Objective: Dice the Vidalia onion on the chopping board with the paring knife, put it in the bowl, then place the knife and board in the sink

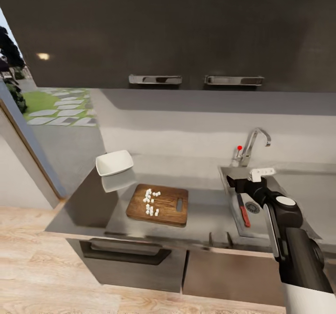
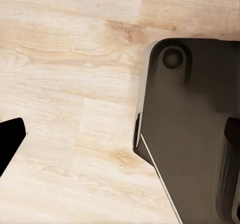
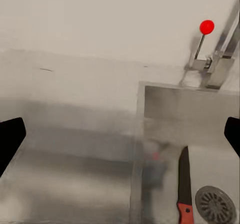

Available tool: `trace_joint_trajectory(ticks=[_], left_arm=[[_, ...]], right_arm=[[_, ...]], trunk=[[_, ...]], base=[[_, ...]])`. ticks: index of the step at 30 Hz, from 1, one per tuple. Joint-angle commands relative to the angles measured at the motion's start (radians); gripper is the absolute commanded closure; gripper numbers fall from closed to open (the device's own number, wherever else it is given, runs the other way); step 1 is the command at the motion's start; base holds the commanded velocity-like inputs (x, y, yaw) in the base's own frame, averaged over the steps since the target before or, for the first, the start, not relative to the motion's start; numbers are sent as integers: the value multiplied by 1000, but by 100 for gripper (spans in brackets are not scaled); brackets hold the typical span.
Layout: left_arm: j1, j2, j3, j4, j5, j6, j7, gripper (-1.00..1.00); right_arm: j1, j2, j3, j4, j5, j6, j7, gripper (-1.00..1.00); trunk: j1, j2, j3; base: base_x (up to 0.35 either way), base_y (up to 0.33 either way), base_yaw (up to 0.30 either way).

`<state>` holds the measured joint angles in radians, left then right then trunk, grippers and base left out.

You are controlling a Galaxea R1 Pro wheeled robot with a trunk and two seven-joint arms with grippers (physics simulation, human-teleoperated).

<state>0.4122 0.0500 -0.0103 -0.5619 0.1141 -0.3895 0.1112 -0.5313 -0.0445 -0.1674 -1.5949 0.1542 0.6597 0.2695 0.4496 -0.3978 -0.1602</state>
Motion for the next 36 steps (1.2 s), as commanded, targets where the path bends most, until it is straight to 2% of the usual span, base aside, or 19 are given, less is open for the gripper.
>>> trace_joint_trajectory(ticks=[1, 9, 20, 24, 30, 36], left_arm=[[0, 1, -4, -1, 10, -2, 1, -100], [0, 1, -4, -1, 10, -2, 1, -100], [0, 1, -3, -1, 12, -2, 1, -100], [0, 1, -3, -1, 12, -2, 1, -100], [0, 1, -3, -1, 11, -2, 1, -100], [0, 1, -3, -2, 10, -2, 1, -100]], right_arm=[[-1, 5, -1, -1, 11, 4, 9, -100], [-1, 11, -1, 15, 12, 4, 6, -100], [-1, 13, -1, 35, 12, 6, 2, -100], [-1, 16, -3, 117, 13, 5, 1, -100], [-1, 15, -8, 171, 13, 1, -16, -100], [-1, 14, -78, 216, 14, -5, -42, -100]], trunk=[[0, -2, -2], [0, -2, -2], [0, -2, -2], [0, -2, -2], [0, -2, -2], [0, -2, -2]], base=[[-179, 286, 0], [-150, 290, 0], [-10, 311, 0], [0, 313, 0], [0, 208, 0], [14, 13, 0]])
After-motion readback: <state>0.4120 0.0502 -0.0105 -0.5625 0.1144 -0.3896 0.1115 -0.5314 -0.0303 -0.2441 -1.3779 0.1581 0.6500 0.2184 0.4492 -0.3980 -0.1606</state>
